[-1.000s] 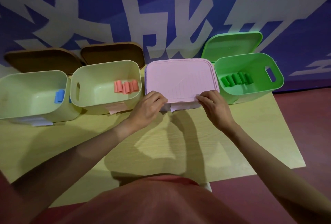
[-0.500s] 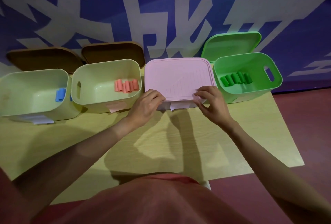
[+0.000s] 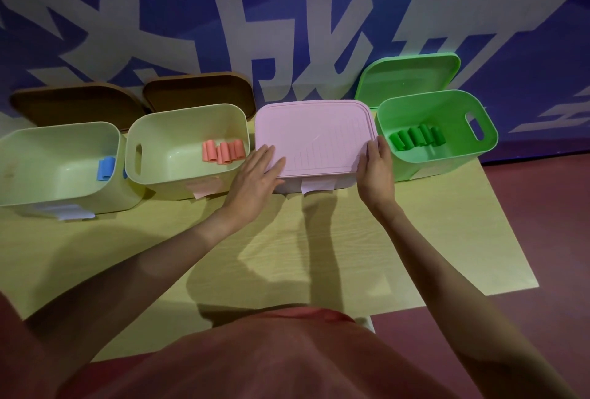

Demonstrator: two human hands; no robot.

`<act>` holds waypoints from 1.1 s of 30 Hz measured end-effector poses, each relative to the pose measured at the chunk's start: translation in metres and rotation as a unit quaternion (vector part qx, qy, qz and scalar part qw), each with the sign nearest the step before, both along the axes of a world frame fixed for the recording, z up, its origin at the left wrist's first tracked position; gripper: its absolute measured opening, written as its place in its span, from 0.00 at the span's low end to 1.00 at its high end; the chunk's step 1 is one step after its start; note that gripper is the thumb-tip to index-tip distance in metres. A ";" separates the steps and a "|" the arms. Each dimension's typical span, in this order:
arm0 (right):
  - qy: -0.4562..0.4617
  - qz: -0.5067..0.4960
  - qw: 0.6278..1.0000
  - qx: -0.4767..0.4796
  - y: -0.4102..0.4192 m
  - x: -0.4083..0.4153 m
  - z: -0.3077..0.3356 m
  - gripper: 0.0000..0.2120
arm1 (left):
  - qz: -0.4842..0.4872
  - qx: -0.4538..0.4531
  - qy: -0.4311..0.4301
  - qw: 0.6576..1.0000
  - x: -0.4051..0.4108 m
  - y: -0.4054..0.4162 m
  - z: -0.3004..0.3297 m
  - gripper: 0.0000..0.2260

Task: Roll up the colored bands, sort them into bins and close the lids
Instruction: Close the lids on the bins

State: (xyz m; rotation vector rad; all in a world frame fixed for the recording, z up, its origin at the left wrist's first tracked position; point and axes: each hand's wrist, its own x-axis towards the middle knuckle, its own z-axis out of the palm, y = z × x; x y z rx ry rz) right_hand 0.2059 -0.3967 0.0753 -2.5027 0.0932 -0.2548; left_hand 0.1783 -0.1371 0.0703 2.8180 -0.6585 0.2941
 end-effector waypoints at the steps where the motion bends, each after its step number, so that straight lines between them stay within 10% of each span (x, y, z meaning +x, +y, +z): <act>1: 0.004 -0.007 1.000 -0.004 0.000 0.001 0.001 0.04 | -0.019 0.025 -0.013 0.999 0.000 0.003 -0.001 0.24; 8: 0.031 -0.043 0.998 0.033 -0.001 0.006 0.002 0.13 | -0.078 0.129 -0.065 0.986 -0.002 0.015 0.001 0.34; 13: -0.020 -0.067 0.994 0.081 0.001 0.005 0.005 0.12 | -0.080 0.118 -0.088 0.986 -0.001 0.014 -0.005 0.16; 19: -0.061 -0.075 0.987 0.127 0.006 0.001 0.006 0.10 | -0.051 0.065 -0.128 0.988 0.004 0.002 0.004 0.17; 28: -0.028 -0.068 0.997 0.033 -0.022 0.000 0.032 0.13 | 0.068 -0.017 -0.066 0.995 0.045 -0.036 0.047 0.19; 33: -0.091 -0.037 0.993 0.061 -0.058 0.014 0.071 0.15 | 0.007 -0.058 0.130 0.990 0.082 -0.076 0.075 0.30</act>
